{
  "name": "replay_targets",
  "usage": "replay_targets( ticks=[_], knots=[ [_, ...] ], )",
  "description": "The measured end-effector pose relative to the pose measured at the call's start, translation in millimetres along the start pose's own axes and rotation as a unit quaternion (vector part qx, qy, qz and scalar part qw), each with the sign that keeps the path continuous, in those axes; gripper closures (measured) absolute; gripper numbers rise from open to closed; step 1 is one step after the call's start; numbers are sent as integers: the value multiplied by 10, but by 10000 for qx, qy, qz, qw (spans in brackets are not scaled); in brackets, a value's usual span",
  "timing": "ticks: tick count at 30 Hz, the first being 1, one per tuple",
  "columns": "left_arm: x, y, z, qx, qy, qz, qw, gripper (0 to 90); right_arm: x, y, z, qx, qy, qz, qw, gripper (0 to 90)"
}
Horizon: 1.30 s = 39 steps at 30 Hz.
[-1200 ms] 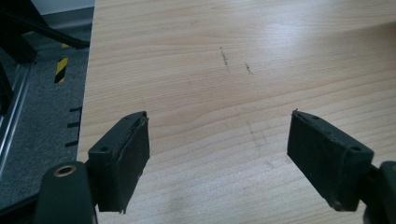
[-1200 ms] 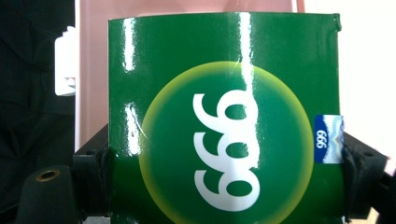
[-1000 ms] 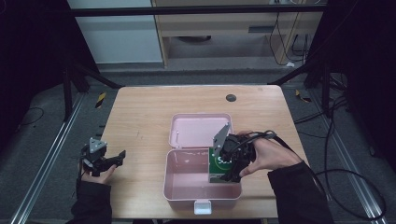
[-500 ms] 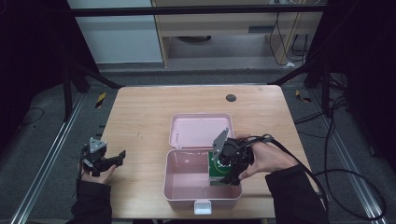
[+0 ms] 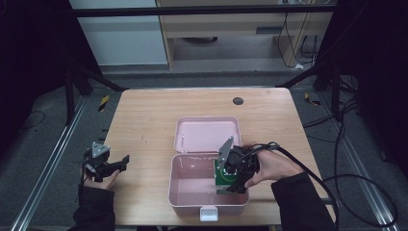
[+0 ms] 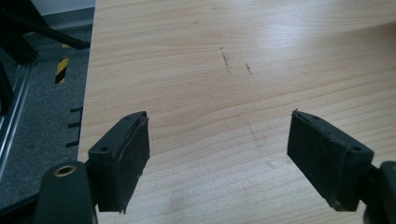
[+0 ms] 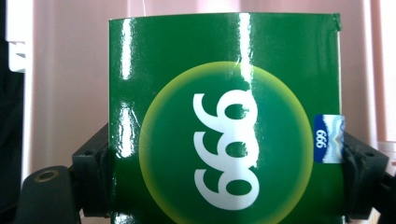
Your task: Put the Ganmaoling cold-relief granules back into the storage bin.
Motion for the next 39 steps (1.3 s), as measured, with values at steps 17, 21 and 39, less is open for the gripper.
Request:
replay_targets(
  ticks=[17,21,39],
  knots=[
    [0,0,0,-4,0,-3,10000,202,-181,18,-54,-75,-96,66,9999,146],
    [2,-2,1,-1,5,-4,10000,202,-208,26,-61,-22,-148,50,9999,144],
    [4,6,5,2,7,-25,10000,205,43,85,-62,-304,271,-176,9990,127]
  ],
)
Point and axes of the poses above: each handheld gripper's, and its own axes: x roughly backward along the jaws, z roughly out of its top, y roughly to its right, the point moved 9 cm from there along -x, roughly forward along the jaws, and after that the axes turned 6 degrees about -y, right-handed, at the moved point
